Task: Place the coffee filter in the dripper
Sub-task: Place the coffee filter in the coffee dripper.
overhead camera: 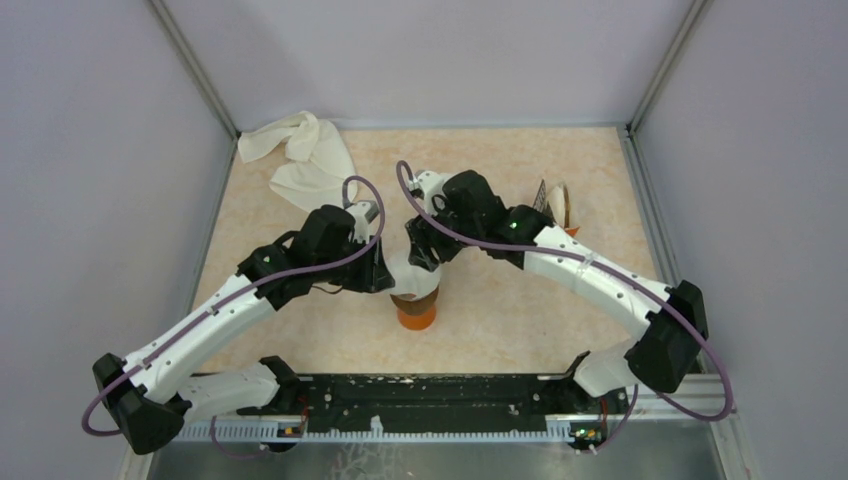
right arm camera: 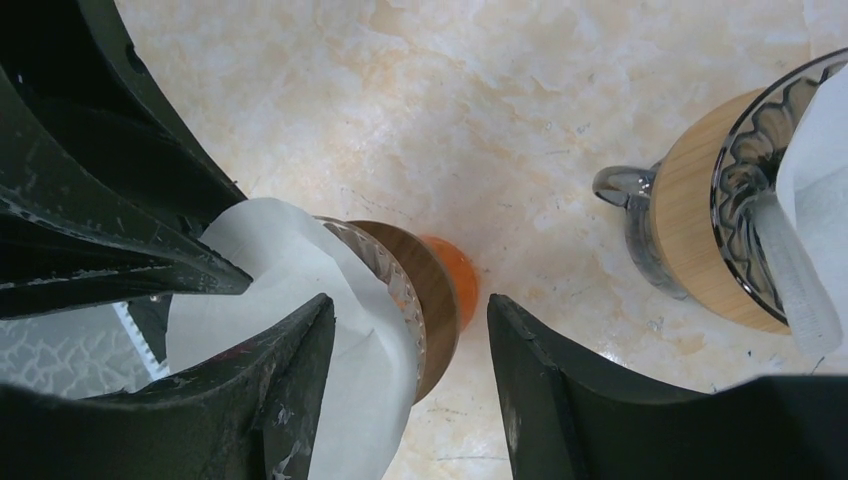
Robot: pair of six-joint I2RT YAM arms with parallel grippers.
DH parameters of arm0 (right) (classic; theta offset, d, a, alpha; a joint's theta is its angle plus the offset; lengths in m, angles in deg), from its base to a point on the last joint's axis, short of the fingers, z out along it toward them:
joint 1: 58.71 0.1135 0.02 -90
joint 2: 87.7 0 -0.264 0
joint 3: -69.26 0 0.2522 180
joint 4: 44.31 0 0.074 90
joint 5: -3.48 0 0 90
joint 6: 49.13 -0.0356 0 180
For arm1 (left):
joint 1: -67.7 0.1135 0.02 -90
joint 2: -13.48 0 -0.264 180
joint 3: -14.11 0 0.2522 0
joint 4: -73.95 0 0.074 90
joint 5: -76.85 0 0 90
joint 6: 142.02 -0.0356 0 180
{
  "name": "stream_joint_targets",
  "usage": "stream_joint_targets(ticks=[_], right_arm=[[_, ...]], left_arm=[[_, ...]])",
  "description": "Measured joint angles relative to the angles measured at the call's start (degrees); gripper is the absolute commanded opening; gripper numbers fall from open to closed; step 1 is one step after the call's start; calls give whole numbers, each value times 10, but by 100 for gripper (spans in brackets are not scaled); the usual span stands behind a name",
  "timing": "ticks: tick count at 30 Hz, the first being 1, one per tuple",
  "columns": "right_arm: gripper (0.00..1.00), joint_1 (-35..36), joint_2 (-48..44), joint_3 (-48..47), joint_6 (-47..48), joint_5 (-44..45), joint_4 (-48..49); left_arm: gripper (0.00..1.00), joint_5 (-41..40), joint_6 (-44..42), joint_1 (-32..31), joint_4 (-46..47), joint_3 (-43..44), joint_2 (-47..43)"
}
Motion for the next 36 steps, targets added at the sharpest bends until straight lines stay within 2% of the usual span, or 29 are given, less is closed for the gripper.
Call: stream_joint_targets(ticks=[7,17,36], right_arm=[[56,-7,20,-12,8,-22,19],[32,-8,36,-11,17,-30,23],[38,-8,15,43,27,-48,49]], left_arm=[[40,3,0,0,0,0,0],[40,3,0,0,0,0,0],[42,3,0,0,0,0,0]])
